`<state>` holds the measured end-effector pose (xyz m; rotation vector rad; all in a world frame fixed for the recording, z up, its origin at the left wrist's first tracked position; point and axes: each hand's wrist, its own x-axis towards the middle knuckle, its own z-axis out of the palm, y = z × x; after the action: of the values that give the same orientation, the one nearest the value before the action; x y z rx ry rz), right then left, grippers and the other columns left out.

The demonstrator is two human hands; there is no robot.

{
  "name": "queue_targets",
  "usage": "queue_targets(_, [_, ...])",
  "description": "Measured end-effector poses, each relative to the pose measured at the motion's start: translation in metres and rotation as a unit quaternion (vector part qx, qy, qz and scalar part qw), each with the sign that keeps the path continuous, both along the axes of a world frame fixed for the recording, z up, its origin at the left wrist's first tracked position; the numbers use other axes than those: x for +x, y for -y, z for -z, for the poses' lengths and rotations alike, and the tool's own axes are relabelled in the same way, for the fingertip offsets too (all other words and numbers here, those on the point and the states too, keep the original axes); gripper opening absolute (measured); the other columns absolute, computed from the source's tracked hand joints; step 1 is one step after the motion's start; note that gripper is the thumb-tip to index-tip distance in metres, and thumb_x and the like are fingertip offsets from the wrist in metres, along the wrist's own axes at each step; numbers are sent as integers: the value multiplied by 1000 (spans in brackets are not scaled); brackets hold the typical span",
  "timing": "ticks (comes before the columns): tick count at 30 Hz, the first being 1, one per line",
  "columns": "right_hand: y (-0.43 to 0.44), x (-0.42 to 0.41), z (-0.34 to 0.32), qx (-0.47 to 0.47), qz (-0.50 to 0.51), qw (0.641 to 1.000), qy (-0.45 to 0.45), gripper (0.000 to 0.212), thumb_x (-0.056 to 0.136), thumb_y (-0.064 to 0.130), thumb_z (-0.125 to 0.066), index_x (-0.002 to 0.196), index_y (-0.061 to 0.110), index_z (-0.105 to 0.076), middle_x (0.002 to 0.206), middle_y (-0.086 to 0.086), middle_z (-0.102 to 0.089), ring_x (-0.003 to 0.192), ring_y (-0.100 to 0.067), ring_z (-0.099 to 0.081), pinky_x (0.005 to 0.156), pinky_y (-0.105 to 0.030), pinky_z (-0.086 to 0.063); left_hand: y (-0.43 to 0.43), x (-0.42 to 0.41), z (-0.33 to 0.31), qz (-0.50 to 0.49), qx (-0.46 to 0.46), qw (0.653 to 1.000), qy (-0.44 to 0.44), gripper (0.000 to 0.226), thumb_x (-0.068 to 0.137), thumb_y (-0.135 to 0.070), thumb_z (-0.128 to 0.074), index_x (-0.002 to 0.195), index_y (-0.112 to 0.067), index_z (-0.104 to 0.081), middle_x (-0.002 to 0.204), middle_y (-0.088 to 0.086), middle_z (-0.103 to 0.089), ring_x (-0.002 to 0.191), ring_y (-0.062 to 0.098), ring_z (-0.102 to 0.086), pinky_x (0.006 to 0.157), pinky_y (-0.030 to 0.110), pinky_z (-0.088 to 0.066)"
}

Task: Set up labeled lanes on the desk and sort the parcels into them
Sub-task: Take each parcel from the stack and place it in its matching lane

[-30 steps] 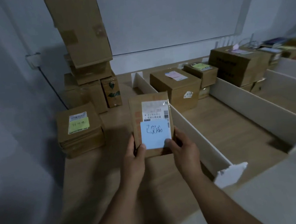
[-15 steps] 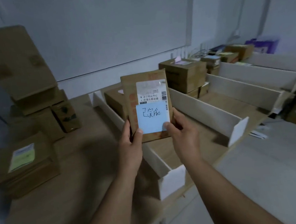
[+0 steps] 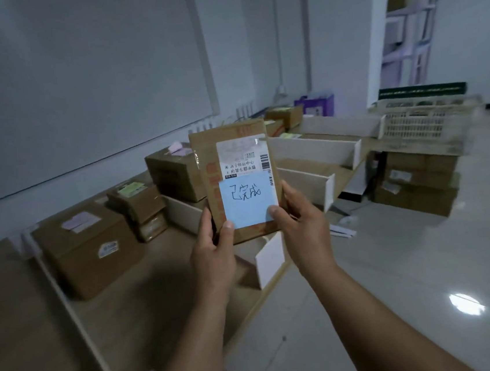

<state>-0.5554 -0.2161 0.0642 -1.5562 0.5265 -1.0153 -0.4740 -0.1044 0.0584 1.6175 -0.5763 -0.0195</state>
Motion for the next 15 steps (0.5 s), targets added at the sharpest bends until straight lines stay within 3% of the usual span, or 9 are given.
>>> queue_targets(4, [57, -17, 4, -3, 48, 999, -6, 52, 79, 32, -59, 128, 48, -51, 114, 12, -67, 105, -6, -63, 90, -43, -53, 63, -16, 1, 41, 4, 999, -10, 43, 95, -31, -51, 138, -34, -43, 123, -11, -62, 114, 8, -57, 93, 30, -49])
queue_targets(6, [85, -21, 6, 3, 71, 997, -3, 51, 80, 30, -61, 128, 46, -52, 112, 10, -68, 104, -7, -63, 91, -43, -52, 92, -20, -1, 51, 10, 999, 0, 41, 95, -31, -50, 136, -37, -44, 120, -15, -63, 114, 6, -56, 95, 33, -47])
queue_targets(13, [193, -22, 6, 12, 124, 992, 10, 49, 87, 16, -63, 132, 35, -54, 118, 11, -66, 106, -4, -62, 93, -37, -53, 216, -10, 1, 101, 0, 995, 5, 43, 96, -26, -49, 138, -36, -43, 119, -16, -62, 108, 1, -56, 81, 13, -42])
queue_targets(15, [231, -17, 7, -2, 143, 990, 5, 49, 86, 20, -63, 131, 37, -54, 120, 11, -65, 108, -6, -61, 93, -39, -53, 258, -3, 5, 115, -9, 993, -1, 43, 96, -25, -50, 137, -35, -43, 119, -13, -63, 108, 4, -58, 82, 16, -44])
